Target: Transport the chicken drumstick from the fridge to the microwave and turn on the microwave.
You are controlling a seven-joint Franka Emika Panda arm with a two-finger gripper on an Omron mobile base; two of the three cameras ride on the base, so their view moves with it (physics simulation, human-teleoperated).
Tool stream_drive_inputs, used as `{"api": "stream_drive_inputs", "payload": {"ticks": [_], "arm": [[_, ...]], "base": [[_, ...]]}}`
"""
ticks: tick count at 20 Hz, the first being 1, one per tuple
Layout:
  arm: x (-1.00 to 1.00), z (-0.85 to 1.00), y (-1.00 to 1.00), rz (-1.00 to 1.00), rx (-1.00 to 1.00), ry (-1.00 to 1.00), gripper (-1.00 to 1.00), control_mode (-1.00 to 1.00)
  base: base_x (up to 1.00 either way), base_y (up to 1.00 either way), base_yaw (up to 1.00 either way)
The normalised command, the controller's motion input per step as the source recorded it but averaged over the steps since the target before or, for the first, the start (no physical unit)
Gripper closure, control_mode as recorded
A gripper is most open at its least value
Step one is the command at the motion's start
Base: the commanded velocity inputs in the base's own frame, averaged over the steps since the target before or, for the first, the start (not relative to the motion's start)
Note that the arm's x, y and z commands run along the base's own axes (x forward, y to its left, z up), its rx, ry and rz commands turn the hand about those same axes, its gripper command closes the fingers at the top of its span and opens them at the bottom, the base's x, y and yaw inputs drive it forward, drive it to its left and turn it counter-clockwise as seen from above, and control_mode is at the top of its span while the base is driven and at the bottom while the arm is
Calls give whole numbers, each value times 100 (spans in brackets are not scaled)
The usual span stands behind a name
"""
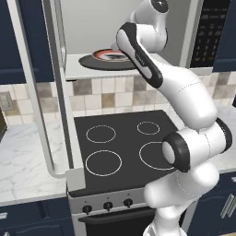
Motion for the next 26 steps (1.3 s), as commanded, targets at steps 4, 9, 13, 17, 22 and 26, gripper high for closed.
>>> {"api": "stream_drive_inputs", "payload": {"ticks": [4,9,13,17,22,26], "arm": [[29,-11,6,5,-2,0,100,-100],[26,-16,7,8,-8,0,100,-100],[23,-19,4,9,-10,0,100,-100],[26,-14,1,10,-7,1,100,-100],[29,-4,0,11,-5,5,100,-100],[32,-1,7,6,-8,8,100,-100]], "base": [[0,0,0],[0,0,0],[0,0,0],[0,0,0],[0,0,0],[0,0,0]]}}
